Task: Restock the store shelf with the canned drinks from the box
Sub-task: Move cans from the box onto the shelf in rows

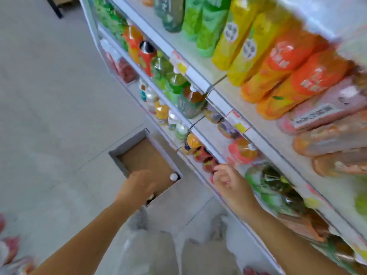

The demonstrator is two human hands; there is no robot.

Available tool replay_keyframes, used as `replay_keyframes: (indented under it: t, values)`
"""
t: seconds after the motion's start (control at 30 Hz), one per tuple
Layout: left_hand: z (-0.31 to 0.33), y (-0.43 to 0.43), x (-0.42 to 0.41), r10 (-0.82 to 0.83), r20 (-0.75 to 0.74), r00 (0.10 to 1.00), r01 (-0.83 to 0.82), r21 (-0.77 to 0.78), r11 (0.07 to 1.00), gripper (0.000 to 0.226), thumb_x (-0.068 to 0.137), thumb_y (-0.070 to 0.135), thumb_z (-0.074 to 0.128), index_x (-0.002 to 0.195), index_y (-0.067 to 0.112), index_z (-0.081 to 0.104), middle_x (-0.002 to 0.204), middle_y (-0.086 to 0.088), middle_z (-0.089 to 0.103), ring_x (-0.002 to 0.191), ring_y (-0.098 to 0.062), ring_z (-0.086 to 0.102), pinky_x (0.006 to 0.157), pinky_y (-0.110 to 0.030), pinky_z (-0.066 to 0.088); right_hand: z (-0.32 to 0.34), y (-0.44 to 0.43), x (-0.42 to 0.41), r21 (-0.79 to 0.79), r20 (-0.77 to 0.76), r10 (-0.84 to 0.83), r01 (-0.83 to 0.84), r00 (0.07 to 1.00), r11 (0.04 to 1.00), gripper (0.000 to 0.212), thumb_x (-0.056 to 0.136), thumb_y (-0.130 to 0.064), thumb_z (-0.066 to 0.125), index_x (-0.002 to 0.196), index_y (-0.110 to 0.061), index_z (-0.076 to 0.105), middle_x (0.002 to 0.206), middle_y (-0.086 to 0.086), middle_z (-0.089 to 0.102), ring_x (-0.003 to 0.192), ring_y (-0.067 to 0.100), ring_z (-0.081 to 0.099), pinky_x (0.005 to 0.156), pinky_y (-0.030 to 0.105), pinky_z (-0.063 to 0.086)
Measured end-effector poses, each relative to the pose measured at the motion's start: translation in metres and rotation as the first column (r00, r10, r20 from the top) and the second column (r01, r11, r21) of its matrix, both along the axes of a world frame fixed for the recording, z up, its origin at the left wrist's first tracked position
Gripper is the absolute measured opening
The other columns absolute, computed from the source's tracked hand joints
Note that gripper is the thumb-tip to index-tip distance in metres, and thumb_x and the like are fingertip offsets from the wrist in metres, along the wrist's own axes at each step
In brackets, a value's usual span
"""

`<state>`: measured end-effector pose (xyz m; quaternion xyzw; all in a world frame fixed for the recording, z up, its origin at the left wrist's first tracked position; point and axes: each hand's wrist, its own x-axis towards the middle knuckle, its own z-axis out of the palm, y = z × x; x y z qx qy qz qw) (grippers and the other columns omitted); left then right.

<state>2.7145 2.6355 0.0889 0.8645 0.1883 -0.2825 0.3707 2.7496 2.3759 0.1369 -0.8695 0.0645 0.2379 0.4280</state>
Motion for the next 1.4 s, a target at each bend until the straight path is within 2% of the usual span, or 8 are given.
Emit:
replay_keyframes:
  t: [0.3, 0.4, 0.5, 0.63, 0.83, 1.07, 1.27, 1.4]
  values:
    - [-0.258, 0.040, -0.060, 0.299, -0.322, 0.898, -0.313, 0.011, 0.950, 0.020, 0.085, 0.024, 0.059, 0.105, 0.020, 0.060, 0.100, -0.003, 0.065, 0.092, -0.026, 0.065, 0.076, -0.038, 0.056, -0.306, 0.081, 0.035, -0.222, -0.312, 0.235, -0.311, 0.921, 0.924, 0.038, 0.088, -0.017, 0.060, 0.126, -0.017, 0.057, 0.123, 0.004, 0.060, 0.109, 0.018, 0.059, 0.089, 0.027, 0.042]
    - [-0.367, 0.038, -0.057, 0.312, -0.326, 0.892, -0.319, 0.036, 0.947, 0.033, 0.086, 0.027, 0.059, 0.119, 0.023, 0.060, 0.114, -0.005, 0.064, 0.105, -0.027, 0.061, 0.088, -0.034, 0.050, -0.414, 0.101, 0.043, -0.243, -0.321, 0.296, -0.380, 0.900, 0.892, 0.039, 0.088, -0.016, 0.061, 0.126, -0.014, 0.058, 0.123, 0.008, 0.060, 0.118, 0.024, 0.055, 0.093, 0.028, 0.040]
    - [-0.456, 0.034, -0.051, 0.284, -0.291, 0.914, -0.285, 0.041, 0.958, 0.030, 0.084, 0.028, 0.060, 0.114, 0.023, 0.064, 0.112, -0.004, 0.067, 0.103, -0.026, 0.061, 0.076, -0.022, 0.038, -0.497, 0.110, 0.049, -0.267, -0.299, 0.360, -0.440, 0.884, 0.858, 0.036, 0.086, -0.013, 0.062, 0.122, -0.013, 0.061, 0.120, 0.007, 0.063, 0.114, 0.023, 0.056, 0.085, 0.019, 0.037]
    - [-0.528, 0.026, -0.050, 0.392, -0.248, 0.886, -0.398, 0.027, 0.917, 0.036, 0.085, 0.019, 0.065, 0.120, 0.016, 0.060, 0.123, -0.011, 0.058, 0.114, -0.029, 0.053, 0.087, -0.026, 0.037, -0.576, 0.114, 0.053, -0.329, -0.251, 0.415, -0.480, 0.875, 0.813, 0.053, 0.080, -0.019, 0.070, 0.131, -0.013, 0.055, 0.126, 0.012, 0.058, 0.121, 0.029, 0.049, 0.102, 0.042, 0.040]
    - [-0.583, 0.004, -0.051, 0.426, -0.306, 0.851, -0.428, 0.065, 0.901, 0.068, 0.085, 0.029, 0.070, 0.142, 0.014, 0.038, 0.151, -0.013, 0.031, 0.141, -0.031, 0.026, 0.118, -0.037, 0.019, -0.624, 0.115, 0.049, -0.507, -0.379, 0.438, -0.579, 0.815, 0.639, 0.087, 0.075, -0.037, 0.078, 0.147, -0.025, 0.031, 0.147, 0.009, 0.037, 0.133, 0.032, 0.036, 0.106, 0.038, 0.033]
    - [-0.609, -0.008, -0.046, 0.418, -0.346, 0.840, -0.394, 0.140, 0.908, 0.075, 0.083, 0.037, 0.073, 0.142, 0.014, 0.032, 0.143, -0.012, 0.035, 0.132, -0.033, 0.031, 0.112, -0.037, 0.023, -0.646, 0.119, 0.050, -0.611, -0.427, 0.561, -0.684, 0.709, 0.399, 0.092, 0.076, -0.043, 0.077, 0.149, -0.025, 0.023, 0.140, 0.011, 0.038, 0.128, 0.034, 0.029, 0.101, 0.040, 0.037]
    - [-0.618, 0.000, -0.046, 0.505, -0.292, 0.813, -0.509, 0.066, 0.858, 0.068, 0.080, 0.029, 0.076, 0.136, 0.017, 0.040, 0.135, -0.009, 0.046, 0.121, -0.030, 0.047, 0.105, -0.039, 0.039, -0.654, 0.124, 0.065, -0.667, -0.416, 0.633, -0.692, 0.653, 0.275, 0.077, 0.076, -0.046, 0.075, 0.137, -0.015, 0.040, 0.125, 0.015, 0.055, 0.113, 0.036, 0.052, 0.089, 0.038, 0.043]
    - [-0.598, 0.004, -0.038, 0.600, -0.292, 0.745, -0.624, 0.015, 0.781, 0.078, 0.077, 0.030, 0.080, 0.140, 0.021, 0.034, 0.128, -0.005, 0.052, 0.108, -0.023, 0.055, 0.093, -0.030, 0.043, -0.646, 0.122, 0.066, -0.625, -0.413, 0.600, -0.692, 0.685, 0.360, 0.067, 0.075, -0.044, 0.076, 0.128, -0.015, 0.049, 0.123, 0.013, 0.057, 0.113, 0.033, 0.054, 0.090, 0.037, 0.044]
